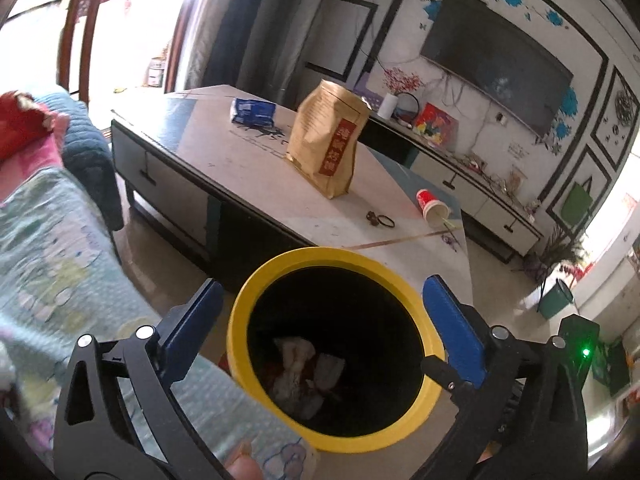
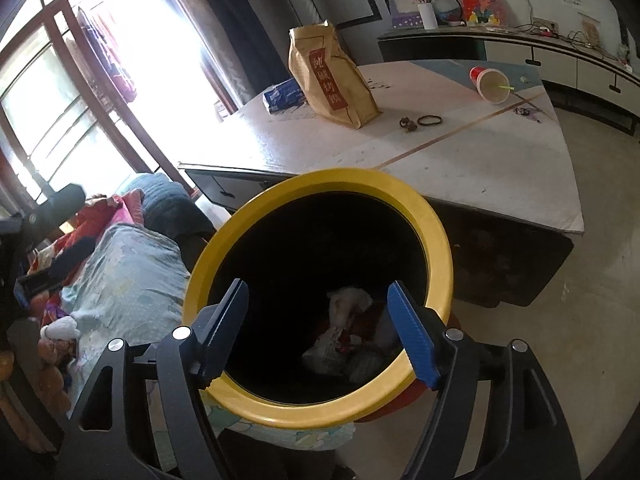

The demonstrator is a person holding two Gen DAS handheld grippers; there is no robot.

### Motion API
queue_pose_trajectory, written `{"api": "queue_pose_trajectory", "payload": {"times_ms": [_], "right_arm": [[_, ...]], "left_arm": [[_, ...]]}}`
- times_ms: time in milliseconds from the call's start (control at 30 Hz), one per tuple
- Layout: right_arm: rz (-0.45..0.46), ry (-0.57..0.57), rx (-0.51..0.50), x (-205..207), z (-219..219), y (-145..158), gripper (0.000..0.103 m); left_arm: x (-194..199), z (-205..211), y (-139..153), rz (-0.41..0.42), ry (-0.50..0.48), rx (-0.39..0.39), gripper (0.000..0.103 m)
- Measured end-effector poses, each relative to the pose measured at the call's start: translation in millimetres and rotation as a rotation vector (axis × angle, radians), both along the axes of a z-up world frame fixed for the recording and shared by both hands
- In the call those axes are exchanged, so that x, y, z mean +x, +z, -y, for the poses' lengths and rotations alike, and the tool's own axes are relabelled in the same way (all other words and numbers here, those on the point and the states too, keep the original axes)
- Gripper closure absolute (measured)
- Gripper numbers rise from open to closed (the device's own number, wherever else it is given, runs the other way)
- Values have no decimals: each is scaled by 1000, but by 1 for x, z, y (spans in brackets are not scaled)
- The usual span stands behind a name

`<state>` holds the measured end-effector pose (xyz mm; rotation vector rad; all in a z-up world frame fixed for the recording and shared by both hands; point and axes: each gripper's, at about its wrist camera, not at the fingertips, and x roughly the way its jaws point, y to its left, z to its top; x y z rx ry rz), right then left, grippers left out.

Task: Collect trash
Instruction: 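Open right tool to drop white bag while left tool opens to drop red wrapper, then move both tools back over the bed toward the remaining trash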

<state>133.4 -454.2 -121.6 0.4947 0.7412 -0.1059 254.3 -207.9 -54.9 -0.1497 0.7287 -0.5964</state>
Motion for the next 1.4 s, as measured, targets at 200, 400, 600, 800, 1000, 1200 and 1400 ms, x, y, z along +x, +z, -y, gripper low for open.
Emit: {"api": "queue_pose_trajectory", "payload": {"times_ms": [200,400,600,800,1000,1200,1400], "right_arm": [[32,25,-11,-5,-9,13,32],[57,61,-26,-10,-22,27,32],[74,96,-35,-12,-36,39,32],[94,133,-49,-14,-55,52,32],[108,165,-64,-17,-71,59,27],[122,202,-75,-20,-89,68,27],[131,259,-87,-21,-112,75,27]], "left_arm": [[-18,-20,12,36,42,-7,11],[-37,-35,20,71,67,-17,11],[-51,-51,24,88,94,-21,11],[-61,-75,28,105,139,-38,11],[-69,-99,33,122,183,-55,11],[-78,-122,37,145,231,-68,11],[-88,-141,41,172,265,-57,11]]}}
